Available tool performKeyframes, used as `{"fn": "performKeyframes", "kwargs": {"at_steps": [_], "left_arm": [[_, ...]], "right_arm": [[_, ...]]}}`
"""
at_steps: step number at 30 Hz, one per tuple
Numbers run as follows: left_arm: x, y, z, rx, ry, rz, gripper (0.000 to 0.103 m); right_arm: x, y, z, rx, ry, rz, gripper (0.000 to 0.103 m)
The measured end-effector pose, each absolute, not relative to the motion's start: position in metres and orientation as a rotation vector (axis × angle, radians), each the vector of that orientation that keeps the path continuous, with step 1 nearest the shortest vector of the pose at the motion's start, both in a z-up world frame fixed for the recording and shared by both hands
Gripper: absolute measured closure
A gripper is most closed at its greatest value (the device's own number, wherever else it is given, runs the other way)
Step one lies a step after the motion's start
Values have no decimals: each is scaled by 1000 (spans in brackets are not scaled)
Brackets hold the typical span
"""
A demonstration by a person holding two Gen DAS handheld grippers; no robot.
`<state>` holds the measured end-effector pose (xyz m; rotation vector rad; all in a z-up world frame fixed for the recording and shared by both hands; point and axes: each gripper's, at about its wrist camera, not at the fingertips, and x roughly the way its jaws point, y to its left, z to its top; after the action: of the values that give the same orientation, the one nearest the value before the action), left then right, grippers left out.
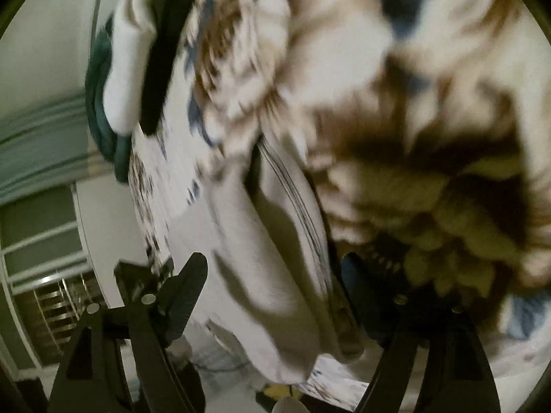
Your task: Fold small clothes
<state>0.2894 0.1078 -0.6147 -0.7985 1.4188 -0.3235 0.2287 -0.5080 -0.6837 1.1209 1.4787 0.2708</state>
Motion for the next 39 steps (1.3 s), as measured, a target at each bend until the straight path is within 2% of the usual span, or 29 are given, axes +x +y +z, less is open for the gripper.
{"fn": "performKeyframes", "kwargs": {"at_steps": [2, 6, 8, 9, 10, 11, 12, 13, 14, 15, 21, 29, 33, 39], "left_arm": [[292, 108, -620, -827, 1418, -341, 37], [293, 107, -623, -871, 1399, -376, 37], [292, 102, -619, -871, 1375, -388, 41], [291, 100, -615, -877, 1355, -406, 51], [291, 96, -610, -872, 1343, -428, 86], [291, 92, -604, -835, 1335, -416, 86], [291, 89, -596, -808, 1317, -414, 86], [291, 88, -589, -795, 1301, -413, 88], [292, 88, -582, -789, 1290, -410, 88], [293, 88, -576, -784, 1281, -414, 89], [312, 90, -533, -741, 1264, -452, 89], [398, 95, -447, -703, 1154, -493, 89], [471, 91, -404, -647, 1064, -501, 89], [577, 76, -400, -561, 1001, -461, 89]], "right_arm": [[230, -502, -692, 1110, 1503, 290, 21], [236, -497, -698, 1126, 1516, 303, 20], [237, -495, -698, 1120, 1524, 311, 20], [239, -493, -698, 1111, 1526, 310, 23], [240, -491, -698, 1101, 1526, 308, 28], [241, -488, -696, 1088, 1525, 305, 49], [243, -484, -695, 1077, 1519, 306, 64], [245, -481, -692, 1066, 1517, 296, 67], [246, -479, -690, 1057, 1508, 282, 77], [246, -478, -685, 1056, 1492, 270, 79], [255, -469, -639, 1002, 1451, 234, 82], [319, -460, -536, 965, 1315, 249, 83], [384, -463, -485, 939, 1224, 284, 83], [506, -464, -462, 912, 1131, 315, 83]]}}
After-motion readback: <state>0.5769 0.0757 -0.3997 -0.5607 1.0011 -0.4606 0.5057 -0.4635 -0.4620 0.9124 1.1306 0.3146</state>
